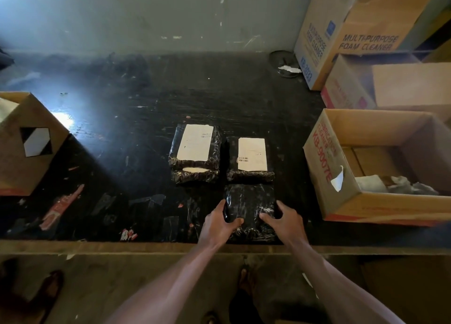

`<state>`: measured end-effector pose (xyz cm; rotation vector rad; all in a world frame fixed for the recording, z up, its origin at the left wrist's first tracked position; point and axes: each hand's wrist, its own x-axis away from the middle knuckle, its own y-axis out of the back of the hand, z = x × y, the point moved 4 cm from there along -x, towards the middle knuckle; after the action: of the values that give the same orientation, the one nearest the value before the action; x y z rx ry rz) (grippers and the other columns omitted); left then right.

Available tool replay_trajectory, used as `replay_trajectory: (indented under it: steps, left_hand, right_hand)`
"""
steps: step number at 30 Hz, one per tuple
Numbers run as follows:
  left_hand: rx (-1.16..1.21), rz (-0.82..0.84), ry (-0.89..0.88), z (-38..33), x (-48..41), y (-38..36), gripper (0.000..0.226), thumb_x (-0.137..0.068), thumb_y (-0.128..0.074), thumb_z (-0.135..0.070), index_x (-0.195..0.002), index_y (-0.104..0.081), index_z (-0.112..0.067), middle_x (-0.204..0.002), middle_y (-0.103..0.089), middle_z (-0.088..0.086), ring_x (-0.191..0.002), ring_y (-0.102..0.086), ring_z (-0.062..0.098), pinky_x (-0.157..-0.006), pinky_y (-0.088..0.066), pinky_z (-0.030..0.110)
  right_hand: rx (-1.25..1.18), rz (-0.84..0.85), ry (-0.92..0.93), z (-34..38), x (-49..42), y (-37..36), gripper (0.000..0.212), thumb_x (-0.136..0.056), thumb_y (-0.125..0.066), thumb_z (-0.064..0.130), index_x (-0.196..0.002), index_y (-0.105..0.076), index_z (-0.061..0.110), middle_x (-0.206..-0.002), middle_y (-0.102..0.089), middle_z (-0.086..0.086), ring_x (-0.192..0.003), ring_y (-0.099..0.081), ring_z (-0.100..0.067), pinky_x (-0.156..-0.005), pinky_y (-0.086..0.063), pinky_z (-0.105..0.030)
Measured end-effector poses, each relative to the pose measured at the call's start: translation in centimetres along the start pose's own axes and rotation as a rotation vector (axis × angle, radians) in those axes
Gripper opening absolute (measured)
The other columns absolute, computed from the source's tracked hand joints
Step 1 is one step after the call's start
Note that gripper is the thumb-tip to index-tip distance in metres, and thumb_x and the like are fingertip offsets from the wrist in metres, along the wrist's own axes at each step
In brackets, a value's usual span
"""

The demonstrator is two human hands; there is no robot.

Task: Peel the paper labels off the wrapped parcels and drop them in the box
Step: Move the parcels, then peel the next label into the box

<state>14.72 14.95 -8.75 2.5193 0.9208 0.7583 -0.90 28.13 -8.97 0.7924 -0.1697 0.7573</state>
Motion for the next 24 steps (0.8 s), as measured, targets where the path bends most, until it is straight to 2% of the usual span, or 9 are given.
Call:
replay_trajectory:
  steps: [4, 9, 12, 15, 20, 24]
  left_hand:
    - [-0.028, -0.010, 0.054, 0.0, -1.7, -0.1, 0.073, -0.085, -0.075, -0.032, -0.146, -0.038, -0.013, -0.132, -0.059, 0.000, -0.122, -0.057, 0.019, -0.096, -0.043, 0.024]
    - [-0.155, -0.149, 0.025, -1.8, -4.6, 0.9, 0.078, -0.087, -0.071, -0.042, -0.149, -0.034, -0.014, -0.145, -0.046, 0.005, -0.127, -0.051, 0.024, -0.100, -0.046, 0.036]
    - [-0.194, -0.188, -0.021, -4.0, -7.4, 1.3, 0.075, -0.090, -0.067, -0.042, -0.151, -0.032, -0.016, -0.148, -0.043, 0.004, -0.129, -0.049, 0.023, -0.100, -0.046, 0.036]
    - [-0.202, -0.194, -0.037, -6.1, -10.4, 1.4, 0.073, -0.090, -0.067, -0.040, -0.150, -0.032, -0.016, -0.149, -0.041, 0.003, -0.131, -0.047, 0.022, -0.101, -0.044, 0.036]
    - [-0.199, -0.189, -0.061, -8.3, -15.1, 0.9, 0.070, -0.090, -0.069, -0.032, -0.148, -0.035, -0.013, -0.147, -0.043, 0.004, -0.127, -0.051, 0.023, -0.095, -0.047, 0.036]
    - [-0.207, -0.194, -0.054, -8.7, -18.3, 0.6, 0.073, -0.088, -0.070, -0.034, -0.147, -0.033, -0.013, -0.147, -0.041, 0.005, -0.128, -0.048, 0.025, -0.094, -0.047, 0.039]
  right_hand:
    - [0.013, 0.009, 0.009, -0.3, -1.8, 0.1, 0.084, -0.084, -0.077, 0.039, -0.151, -0.038, 0.007, -0.147, -0.052, -0.011, -0.136, -0.047, -0.027, -0.108, -0.038, -0.034]
    - [0.052, -0.048, 0.022, 0.3, -5.0, 1.3, 0.077, -0.083, -0.075, 0.046, -0.146, -0.047, 0.012, -0.143, -0.054, -0.009, -0.132, -0.050, -0.026, -0.108, -0.041, -0.038]
    - [0.052, -0.099, 0.054, 2.0, -7.9, 2.1, 0.074, -0.082, -0.074, 0.048, -0.144, -0.050, 0.015, -0.140, -0.056, -0.007, -0.128, -0.054, -0.023, -0.107, -0.044, -0.040]
    - [0.090, -0.124, 0.105, 4.5, -11.1, 2.9, 0.070, -0.084, -0.073, 0.044, -0.144, -0.050, 0.016, -0.140, -0.056, -0.006, -0.124, -0.057, -0.020, -0.103, -0.048, -0.037]
    - [0.192, -0.129, 0.185, 8.2, -16.7, 3.5, 0.065, -0.087, -0.073, 0.034, -0.145, -0.048, 0.016, -0.143, -0.053, -0.007, -0.129, -0.053, -0.020, -0.104, -0.048, -0.038]
    - [0.247, -0.121, 0.218, 9.9, -20.4, 3.4, 0.062, -0.088, -0.073, 0.030, -0.144, -0.049, 0.015, -0.143, -0.053, -0.007, -0.128, -0.054, -0.020, -0.103, -0.048, -0.036]
